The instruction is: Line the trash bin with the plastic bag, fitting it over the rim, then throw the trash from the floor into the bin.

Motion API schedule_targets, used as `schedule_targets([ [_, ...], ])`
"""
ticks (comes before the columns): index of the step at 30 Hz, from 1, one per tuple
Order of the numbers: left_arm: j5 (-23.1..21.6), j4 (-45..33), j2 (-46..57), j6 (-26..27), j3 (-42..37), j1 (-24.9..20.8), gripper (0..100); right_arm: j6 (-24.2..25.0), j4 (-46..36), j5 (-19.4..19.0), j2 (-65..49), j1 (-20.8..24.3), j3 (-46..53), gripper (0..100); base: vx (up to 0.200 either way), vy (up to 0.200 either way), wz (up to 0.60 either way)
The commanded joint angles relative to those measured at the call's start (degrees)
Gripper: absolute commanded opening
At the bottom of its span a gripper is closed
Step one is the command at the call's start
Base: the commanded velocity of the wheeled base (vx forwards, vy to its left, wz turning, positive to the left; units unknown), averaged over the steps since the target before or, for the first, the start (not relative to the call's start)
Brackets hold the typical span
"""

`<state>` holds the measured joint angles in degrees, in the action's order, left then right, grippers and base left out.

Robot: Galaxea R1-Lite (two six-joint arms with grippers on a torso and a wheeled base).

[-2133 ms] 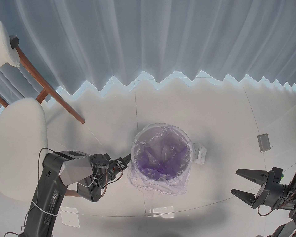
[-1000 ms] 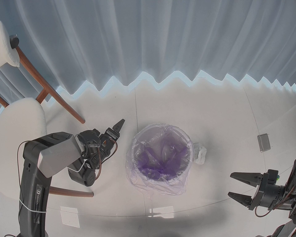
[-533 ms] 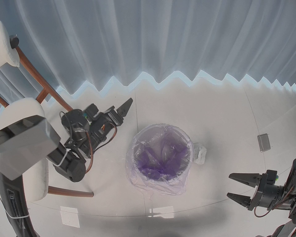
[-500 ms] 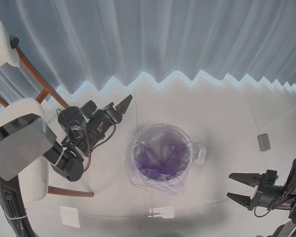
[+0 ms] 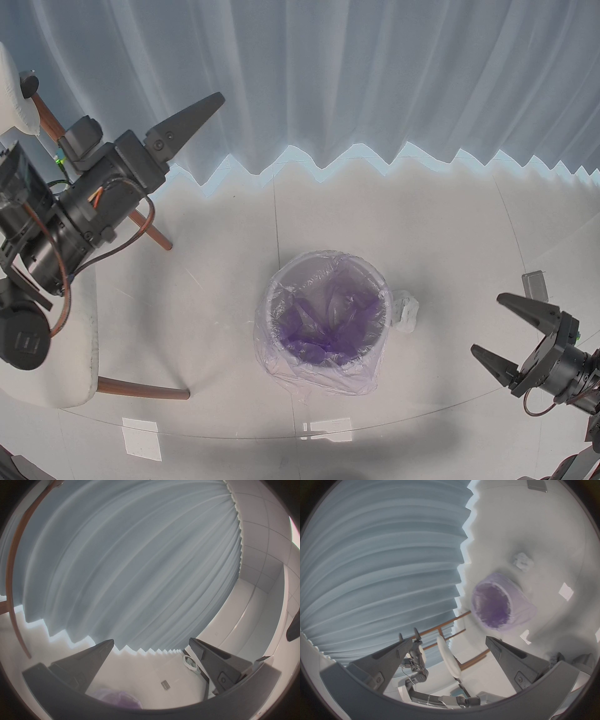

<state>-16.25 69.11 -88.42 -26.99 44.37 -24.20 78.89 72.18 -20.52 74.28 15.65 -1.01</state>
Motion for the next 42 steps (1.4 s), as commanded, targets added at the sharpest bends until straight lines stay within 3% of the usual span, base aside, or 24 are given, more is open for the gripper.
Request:
schedule_targets([
  [1,-1.4,-9.5,13.9,0.3,-1.3,-1.2,100,0.8,6.7,0.8,-3.3,-1.2,-0.3,100,0.0,0.0,0.0],
  [6,-1.4,-14.2,17.1,0.6,-1.3,-1.3,100,-12.4,5.8,0.0,-4.5,-0.9,-4.2,100,0.0,0.0,0.0],
  [7,-1.4,-14.2,17.1,0.6,-1.3,-1.3,100,-12.4,5.8,0.0,-4.5,-0.9,-4.2,100,0.0,0.0,0.0],
  [9,-1.9,-20.2,19.4,2.8,-1.4,-1.9,100,-21.8,-0.7,-0.1,-4.5,-0.7,-10.9,100,0.0,0.0,0.0],
  [11,-2.6,-24.0,20.7,4.8,-1.7,-2.4,100,-26.0,-7.8,-0.1,-4.7,-0.6,-15.8,100,0.0,0.0,0.0],
  [12,-3.7,-28.5,22.2,7.0,-2.6,-3.0,100,-29.8,-17.5,-0.1,-4.8,-0.4,-21.8,100,0.0,0.0,0.0],
  [17,-7.5,-35.4,24.6,8.1,-3.3,-4.5,100,-34.7,-40.0,-0.1,-5.4,-0.5,-37.0,100,0.0,0.0,0.0],
  [23,-8.9,-35.1,23.2,6.3,-3.0,-4.4,100,-37.2,-52.7,-0.2,-4.1,-1.1,-45.3,100,0.0,0.0,0.0],
  [24,-8.9,-34.9,22.1,6.4,-3.0,-4.4,100,-40.8,-57.1,0.0,-3.0,-1.2,-44.5,100,0.0,0.0,0.0],
  [30,-8.9,-34.9,20.9,6.2,-2.7,-4.4,100,-50.2,-58.2,2.9,4.9,-1.7,-40.3,100,0.0,0.0,0.0],
  [33,-10.1,-35.0,20.4,5.6,-3.2,-4.3,100,-54.1,-52.2,5.0,10.0,-1.9,-36.2,100,0.0,0.0,0.0],
  [37,-12.7,-35.1,20.7,2.5,-3.2,-4.1,100,-54.9,-43.0,5.2,13.1,-0.1,-32.0,100,0.0,-0.15,0.0],
  [42,-12.6,-35.0,20.7,2.5,-3.2,-4.2,100,-54.0,-39.9,5.2,14.6,2.8,-30.8,100,0.0,-0.2,0.0],
])
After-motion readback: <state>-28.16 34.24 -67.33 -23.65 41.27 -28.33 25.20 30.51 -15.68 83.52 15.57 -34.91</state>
